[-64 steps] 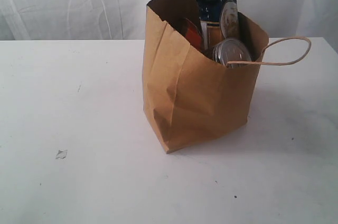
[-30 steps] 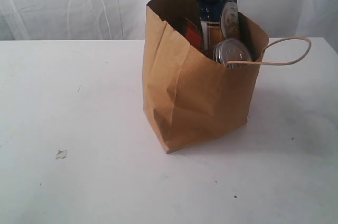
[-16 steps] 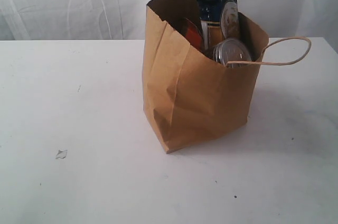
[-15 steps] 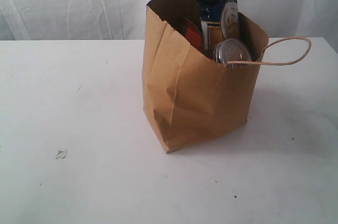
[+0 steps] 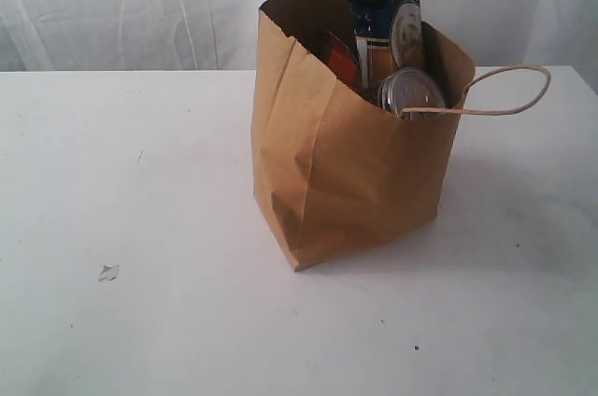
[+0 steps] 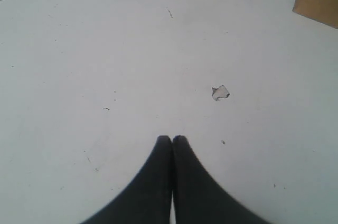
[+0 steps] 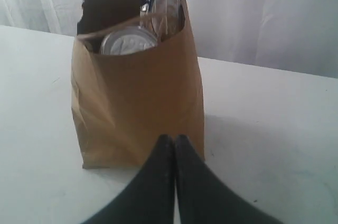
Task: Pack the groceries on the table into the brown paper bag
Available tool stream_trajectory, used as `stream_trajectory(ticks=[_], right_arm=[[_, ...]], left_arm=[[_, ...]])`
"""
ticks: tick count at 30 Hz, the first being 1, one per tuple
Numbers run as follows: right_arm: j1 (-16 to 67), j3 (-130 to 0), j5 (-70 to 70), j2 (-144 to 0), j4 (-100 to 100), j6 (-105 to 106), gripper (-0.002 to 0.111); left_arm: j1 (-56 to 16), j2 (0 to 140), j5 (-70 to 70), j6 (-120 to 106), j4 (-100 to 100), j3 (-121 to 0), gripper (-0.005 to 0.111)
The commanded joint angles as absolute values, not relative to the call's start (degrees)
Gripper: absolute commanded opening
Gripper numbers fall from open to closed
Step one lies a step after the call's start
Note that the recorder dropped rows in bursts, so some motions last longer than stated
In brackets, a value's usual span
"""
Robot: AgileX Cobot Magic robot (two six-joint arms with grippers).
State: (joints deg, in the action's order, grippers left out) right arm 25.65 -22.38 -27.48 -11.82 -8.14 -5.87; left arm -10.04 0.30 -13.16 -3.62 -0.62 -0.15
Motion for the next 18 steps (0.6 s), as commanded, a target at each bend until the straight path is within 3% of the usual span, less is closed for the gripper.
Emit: stream_trajectory(ticks=[1,18], right_arm=[[25.00,-16.63,-22.34,-9.56,-8.23,-5.10,0.000],[25.00,-2.21,-16.30,-3.32,-1.30,-5.10,0.000]], left_arm=[[-9.79,0.00,-13.32,-3.52,-0.75,0.00,0.000],[-9.79,0.00,-13.32,-3.52,-0.75,0.00,0.000]])
